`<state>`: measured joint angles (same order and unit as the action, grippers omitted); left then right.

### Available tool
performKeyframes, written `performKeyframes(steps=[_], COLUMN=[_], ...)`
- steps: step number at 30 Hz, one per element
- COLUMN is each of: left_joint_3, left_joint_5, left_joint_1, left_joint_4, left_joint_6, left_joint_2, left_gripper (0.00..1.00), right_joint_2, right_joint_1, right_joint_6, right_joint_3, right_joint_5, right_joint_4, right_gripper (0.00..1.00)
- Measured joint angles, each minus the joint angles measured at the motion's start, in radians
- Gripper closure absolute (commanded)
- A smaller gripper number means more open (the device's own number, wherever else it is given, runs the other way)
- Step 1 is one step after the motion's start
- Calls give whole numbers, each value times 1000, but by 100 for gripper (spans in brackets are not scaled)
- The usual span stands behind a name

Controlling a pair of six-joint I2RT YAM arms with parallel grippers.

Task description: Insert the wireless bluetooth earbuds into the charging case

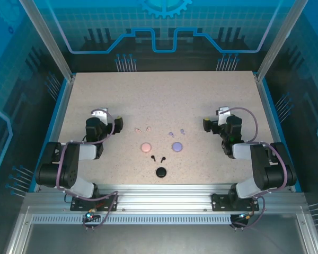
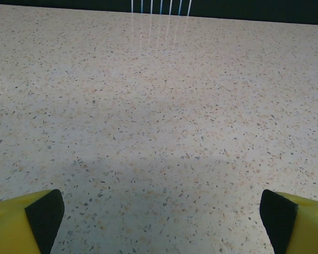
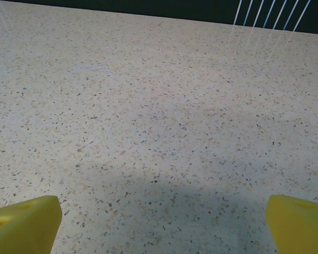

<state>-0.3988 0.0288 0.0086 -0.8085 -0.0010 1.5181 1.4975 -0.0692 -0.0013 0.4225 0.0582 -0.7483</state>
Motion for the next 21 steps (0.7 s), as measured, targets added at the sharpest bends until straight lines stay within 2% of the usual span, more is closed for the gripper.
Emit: performKeyframes(steps=[21], left_joint_3=[0], left_joint_5=[2], left_joint_1=[0], left_joint_4=[2], left_joint_6=[0], left_joint_2=[0], left_gripper=[1], right_joint_2=[0], right_joint_1=[0], right_joint_6=[0], right_joint_3=[0], right_joint_5=[-11], right_joint_4=[0], right_gripper=[0])
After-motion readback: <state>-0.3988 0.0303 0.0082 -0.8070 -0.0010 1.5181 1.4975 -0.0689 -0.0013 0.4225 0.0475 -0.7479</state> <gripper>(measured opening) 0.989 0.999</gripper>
